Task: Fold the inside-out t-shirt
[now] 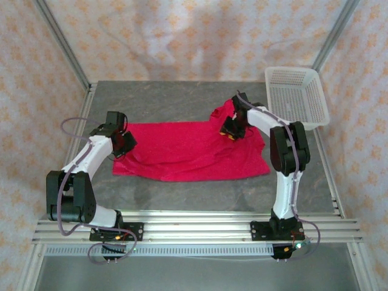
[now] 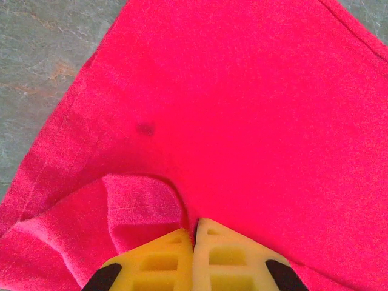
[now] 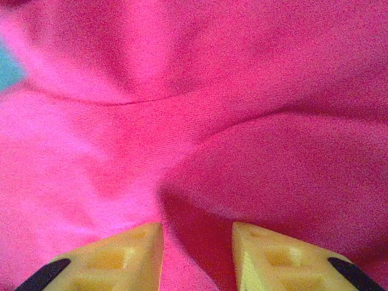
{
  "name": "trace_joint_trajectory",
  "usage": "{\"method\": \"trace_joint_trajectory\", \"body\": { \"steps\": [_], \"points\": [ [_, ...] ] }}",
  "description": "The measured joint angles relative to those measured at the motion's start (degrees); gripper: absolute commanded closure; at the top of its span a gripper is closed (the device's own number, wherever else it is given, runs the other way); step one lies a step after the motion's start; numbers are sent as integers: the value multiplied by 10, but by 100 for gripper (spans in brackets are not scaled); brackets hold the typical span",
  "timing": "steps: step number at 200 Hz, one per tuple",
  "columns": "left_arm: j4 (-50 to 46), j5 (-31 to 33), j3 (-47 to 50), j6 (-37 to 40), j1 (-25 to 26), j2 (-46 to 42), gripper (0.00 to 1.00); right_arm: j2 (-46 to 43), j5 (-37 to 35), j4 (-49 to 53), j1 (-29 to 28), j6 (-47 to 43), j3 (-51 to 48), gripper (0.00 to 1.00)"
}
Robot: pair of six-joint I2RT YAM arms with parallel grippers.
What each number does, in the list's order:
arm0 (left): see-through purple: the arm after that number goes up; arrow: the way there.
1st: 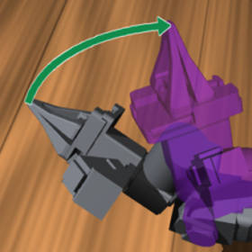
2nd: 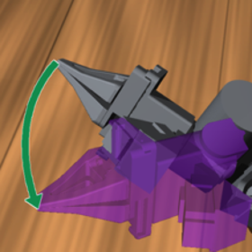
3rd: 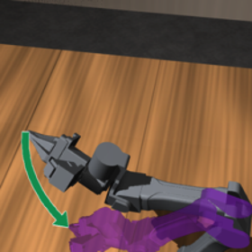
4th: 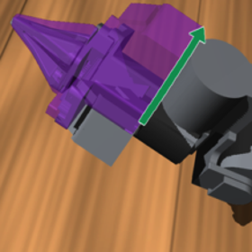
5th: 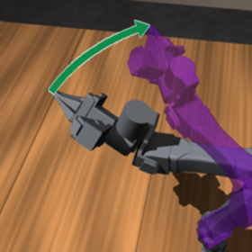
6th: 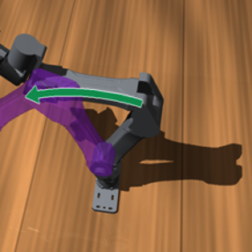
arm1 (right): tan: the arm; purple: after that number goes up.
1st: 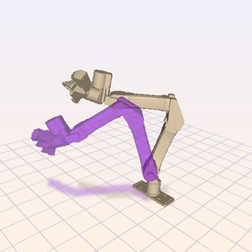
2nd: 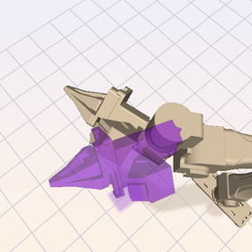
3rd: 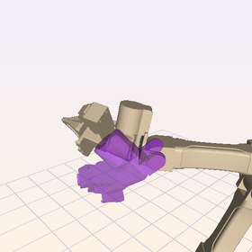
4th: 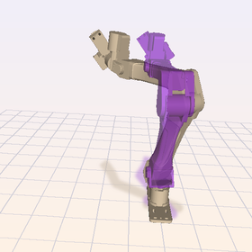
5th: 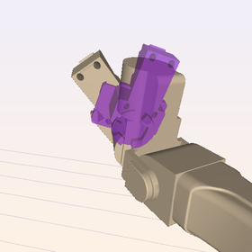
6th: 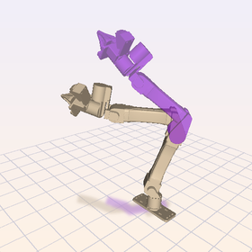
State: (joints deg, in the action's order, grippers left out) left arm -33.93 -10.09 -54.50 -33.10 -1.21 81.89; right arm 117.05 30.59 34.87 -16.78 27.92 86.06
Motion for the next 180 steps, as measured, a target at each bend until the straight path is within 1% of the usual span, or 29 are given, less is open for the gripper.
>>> {"method": "trace_joint_trajectory", "body": {
  "steps": [35, 60, 79, 92, 104, 120, 150, 180],
  "points": [
    [2, 0, 0, 0, 0, 0, 100, 0, 72, -73, -27, 56, -1, 66],
    [7, 0, 0, 0, 0, 5, 100, -3, 106, -121, -15, 82, -16, 66],
    [10, 0, 0, 0, 0, 12, 100, -10, 103, -126, 0, 82, -30, 67],
    [13, 0, 0, 0, 0, 15, 100, -17, 75, -105, 8, 66, -29, 72],
    [15, -1, 0, 0, 0, 17, 100, -23, 32, -69, 10, 39, -17, 79],
    [17, -1, 0, 0, 0, 18, 100, -25, -28, -17, 7, -1, 14, 86],
    [20, -2, 0, 0, 0, 18, 100, -25, -113, 49, -7, -65, 63, 83],
    [21, -2, 0, 0, 0, 18, 100, -24, -165, 90, -26, -111, 75, 77]
  ]
}}
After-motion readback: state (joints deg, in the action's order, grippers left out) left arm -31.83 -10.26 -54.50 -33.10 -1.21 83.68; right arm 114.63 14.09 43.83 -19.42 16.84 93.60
